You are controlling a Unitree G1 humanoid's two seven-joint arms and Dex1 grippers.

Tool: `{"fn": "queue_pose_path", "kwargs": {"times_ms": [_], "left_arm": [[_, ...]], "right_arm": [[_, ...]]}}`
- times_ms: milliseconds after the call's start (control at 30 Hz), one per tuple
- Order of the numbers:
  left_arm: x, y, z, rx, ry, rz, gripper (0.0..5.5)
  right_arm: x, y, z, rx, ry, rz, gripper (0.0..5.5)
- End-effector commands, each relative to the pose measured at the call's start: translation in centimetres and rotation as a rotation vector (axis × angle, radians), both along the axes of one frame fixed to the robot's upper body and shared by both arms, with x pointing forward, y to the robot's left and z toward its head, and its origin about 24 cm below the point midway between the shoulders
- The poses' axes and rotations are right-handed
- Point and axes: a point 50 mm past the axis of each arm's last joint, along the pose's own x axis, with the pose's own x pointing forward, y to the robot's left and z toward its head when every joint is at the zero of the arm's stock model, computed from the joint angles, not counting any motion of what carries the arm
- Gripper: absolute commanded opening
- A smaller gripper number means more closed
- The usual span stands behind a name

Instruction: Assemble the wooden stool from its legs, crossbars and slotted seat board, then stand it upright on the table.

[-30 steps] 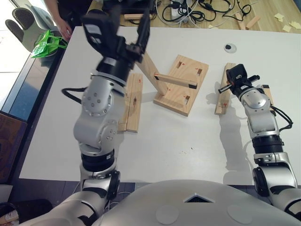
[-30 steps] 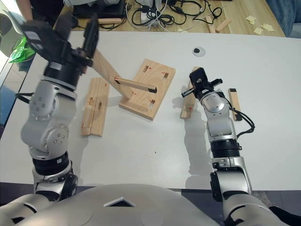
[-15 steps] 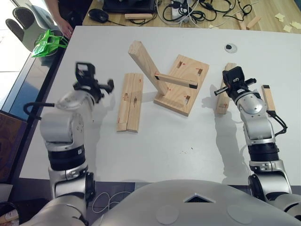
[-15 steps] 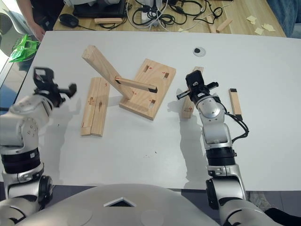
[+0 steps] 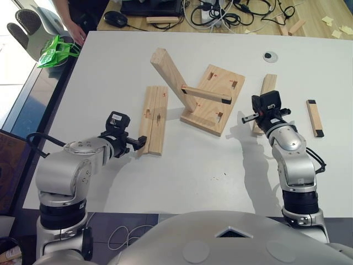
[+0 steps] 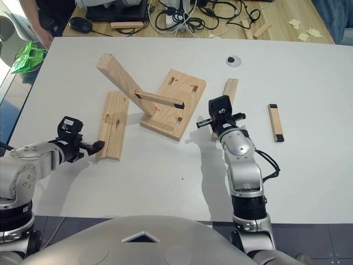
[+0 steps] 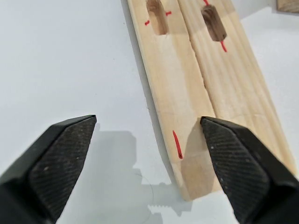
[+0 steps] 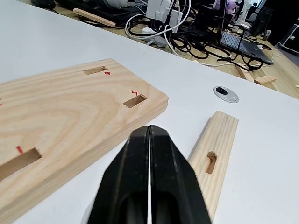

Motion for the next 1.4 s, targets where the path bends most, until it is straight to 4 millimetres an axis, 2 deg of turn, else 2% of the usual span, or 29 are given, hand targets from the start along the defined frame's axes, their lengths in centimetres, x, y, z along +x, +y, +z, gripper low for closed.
{"fn": "queue_pose_path", "kwargs": {"times_ms": [33,433,700,800,967,1133,1167,1300,1400], "left_arm": [[-0.2,-0.3,0.1,0.003,0.019,-0.036,4.12],[-0.9,0.0,-1.6,0.044,0.061,-0.035,4.12],[0.2,-1.1,-2.7,-0.01,0.053,0.012,4.12],[0.6,-1.8,-3.3,-0.069,0.082,0.055,3.69],[1.1,-2.2,-4.2,-0.094,0.102,0.08,3.0],[1.6,-2.2,-4.9,-0.088,0.06,0.089,2.29],[1.6,-2.3,-5.1,-0.088,0.055,0.085,2.12],[1.9,-2.9,-5.6,-0.088,0.025,0.08,2.06],[3.4,-3.2,-5.0,-0.099,-0.073,0.117,2.06]], "right_arm": [[-0.3,0.3,0.3,0.017,0.013,-0.001,0.0],[0.5,0.8,0.3,0.012,0.0,0.01,0.0],[1.3,0.8,0.3,-0.002,-0.019,0.017,0.0],[2.0,0.8,0.4,-0.006,-0.044,0.022,0.0],[4.0,0.5,2.4,0.194,-0.115,-0.095,0.0],[6.1,0.4,6.4,0.408,-0.279,-0.158,0.0],[6.4,-0.1,7.2,0.451,-0.318,-0.178,0.0],[8.0,-2.8,10.0,0.569,-0.448,-0.269,0.0],[8.9,-4.0,11.3,0.601,-0.506,-0.303,0.0]]}}
